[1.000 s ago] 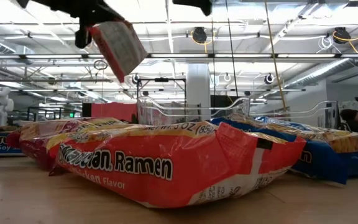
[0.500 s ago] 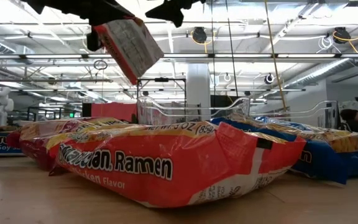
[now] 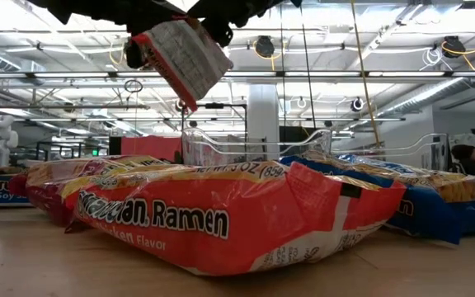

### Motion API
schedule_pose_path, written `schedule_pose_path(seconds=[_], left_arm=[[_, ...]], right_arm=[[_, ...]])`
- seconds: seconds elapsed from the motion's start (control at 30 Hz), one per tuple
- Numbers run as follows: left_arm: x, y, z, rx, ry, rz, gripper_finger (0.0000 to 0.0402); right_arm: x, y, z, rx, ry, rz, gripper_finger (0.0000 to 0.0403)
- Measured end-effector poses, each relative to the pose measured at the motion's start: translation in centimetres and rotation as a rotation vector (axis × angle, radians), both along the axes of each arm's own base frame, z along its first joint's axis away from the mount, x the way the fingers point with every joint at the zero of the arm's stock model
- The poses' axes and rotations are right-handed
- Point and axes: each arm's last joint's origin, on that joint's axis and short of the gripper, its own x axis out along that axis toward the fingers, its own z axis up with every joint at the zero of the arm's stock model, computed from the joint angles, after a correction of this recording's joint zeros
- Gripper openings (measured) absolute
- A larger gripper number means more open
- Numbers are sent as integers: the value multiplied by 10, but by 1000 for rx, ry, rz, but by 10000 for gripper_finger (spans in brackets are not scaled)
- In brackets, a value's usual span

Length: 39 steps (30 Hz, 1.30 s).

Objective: Sort Maruchan noodles
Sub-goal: Stack the top orange noodle pack on top of the other orange noodle pack into the top right transparent bin

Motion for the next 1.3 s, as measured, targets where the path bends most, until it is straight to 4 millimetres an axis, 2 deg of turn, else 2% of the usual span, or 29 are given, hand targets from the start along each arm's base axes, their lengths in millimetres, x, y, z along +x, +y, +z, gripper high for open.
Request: schedule_pose_path(seconds=[0.3, 0.47, 1.03, 1.2, 1.3], left_arm=[[1, -1, 4, 10, -47, -4, 1], [1, -1, 7, 31, -71, -7, 1], [1, -1, 6, 67, -76, -18, 1], [1, -1, 6, 67, -75, -18, 2], [1, -1, 6, 43, -70, -9, 18]], right_arm=[[2, 0, -14, -56, 58, 47, 271], [3, 0, -14, -93, 40, 70, 256], [3, 1, -15, -102, 40, 75, 150], [3, 1, -15, -85, 49, 58, 128], [3, 0, -15, -86, 59, 33, 122]])
